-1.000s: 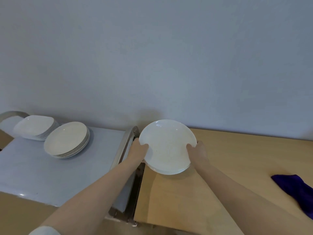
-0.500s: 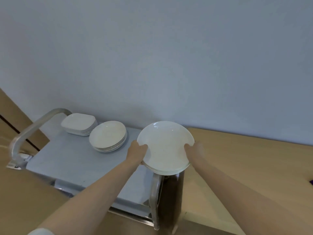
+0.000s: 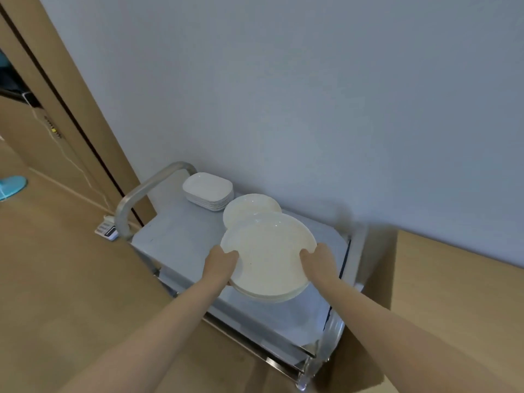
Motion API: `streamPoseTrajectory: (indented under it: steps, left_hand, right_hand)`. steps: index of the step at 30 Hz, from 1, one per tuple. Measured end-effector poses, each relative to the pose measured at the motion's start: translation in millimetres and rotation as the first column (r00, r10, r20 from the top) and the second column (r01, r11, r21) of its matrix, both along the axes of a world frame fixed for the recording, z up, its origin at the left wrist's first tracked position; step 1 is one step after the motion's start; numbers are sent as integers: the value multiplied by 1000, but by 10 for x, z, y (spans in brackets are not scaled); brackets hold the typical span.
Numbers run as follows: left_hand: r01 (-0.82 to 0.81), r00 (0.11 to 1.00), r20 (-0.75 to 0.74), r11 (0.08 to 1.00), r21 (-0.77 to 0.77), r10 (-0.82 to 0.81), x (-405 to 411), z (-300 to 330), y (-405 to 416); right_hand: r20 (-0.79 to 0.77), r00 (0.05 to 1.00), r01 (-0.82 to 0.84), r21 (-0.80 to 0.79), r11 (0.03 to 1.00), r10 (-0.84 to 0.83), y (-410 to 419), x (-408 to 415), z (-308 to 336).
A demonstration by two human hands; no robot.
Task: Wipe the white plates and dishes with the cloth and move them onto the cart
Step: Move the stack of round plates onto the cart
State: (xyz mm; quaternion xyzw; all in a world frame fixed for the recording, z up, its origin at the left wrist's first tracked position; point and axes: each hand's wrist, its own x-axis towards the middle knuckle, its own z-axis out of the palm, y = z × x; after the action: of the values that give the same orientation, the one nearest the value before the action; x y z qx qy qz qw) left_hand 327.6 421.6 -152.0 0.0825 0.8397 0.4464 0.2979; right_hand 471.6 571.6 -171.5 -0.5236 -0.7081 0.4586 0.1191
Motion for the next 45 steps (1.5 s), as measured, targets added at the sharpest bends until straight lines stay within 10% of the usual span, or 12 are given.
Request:
streamPoseTrajectory:
  steps: [16, 45]
  left_hand:
    - [-124, 992, 29, 990, -62, 126, -795, -266, 167]
    - [368, 915, 203, 927, -71, -348, -2440, -586, 1519]
  right_hand:
    - [-12, 999, -51, -68, 996, 50, 155, -883, -252]
    - [135, 889, 452, -98, 887, -438, 720, -2013, -593]
